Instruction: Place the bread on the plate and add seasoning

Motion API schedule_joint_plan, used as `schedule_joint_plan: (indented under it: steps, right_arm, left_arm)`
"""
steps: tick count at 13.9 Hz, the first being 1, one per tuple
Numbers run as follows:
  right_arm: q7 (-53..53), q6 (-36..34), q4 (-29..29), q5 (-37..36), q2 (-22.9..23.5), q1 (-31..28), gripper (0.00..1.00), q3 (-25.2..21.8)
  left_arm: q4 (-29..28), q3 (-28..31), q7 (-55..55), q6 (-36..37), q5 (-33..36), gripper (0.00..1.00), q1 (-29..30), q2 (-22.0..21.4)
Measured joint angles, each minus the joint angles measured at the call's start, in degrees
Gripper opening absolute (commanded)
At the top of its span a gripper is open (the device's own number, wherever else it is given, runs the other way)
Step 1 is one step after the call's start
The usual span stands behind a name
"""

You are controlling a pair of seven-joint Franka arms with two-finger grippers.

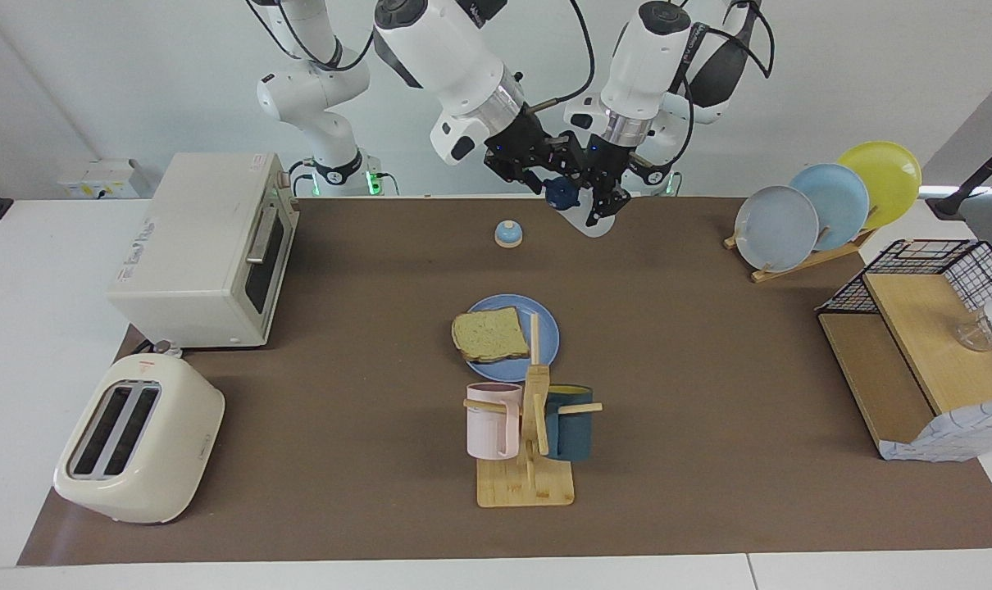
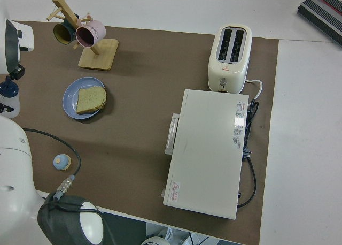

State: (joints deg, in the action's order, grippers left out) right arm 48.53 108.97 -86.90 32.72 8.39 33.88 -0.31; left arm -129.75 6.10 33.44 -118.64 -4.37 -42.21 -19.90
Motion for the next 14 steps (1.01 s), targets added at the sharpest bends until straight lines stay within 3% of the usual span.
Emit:
schedule_joint_plan:
  steps: [5,10,12,14]
  right_arm:
    - [-1.6,-2.9,0.0,-0.8,-0.4,0.0,0.61,0.0]
    - [-4.3,-5.8,-1.0,-1.0,-2.0,-0.2,0.51,-0.1]
    - [-4.4,-5.8,-1.3,-1.0,-2.2,-0.1,0.36,0.0]
    - [-4.4,-5.8,-1.5,-1.0,-2.2,-0.1,0.34,-0.1]
  left_arm:
    - [-0.1,0.2,0.8,-0.2,-1.9,0.0,-0.2,-0.1]
    - [-0.1,0.6,1.3,-1.4,-3.3,0.0,-0.2,-0.4]
    - [-0.1,0.6,1.3,-1.7,-3.5,0.0,-0.2,-0.4]
    - [-0.1,0.6,1.3,-1.9,-3.6,0.0,-0.2,-0.4]
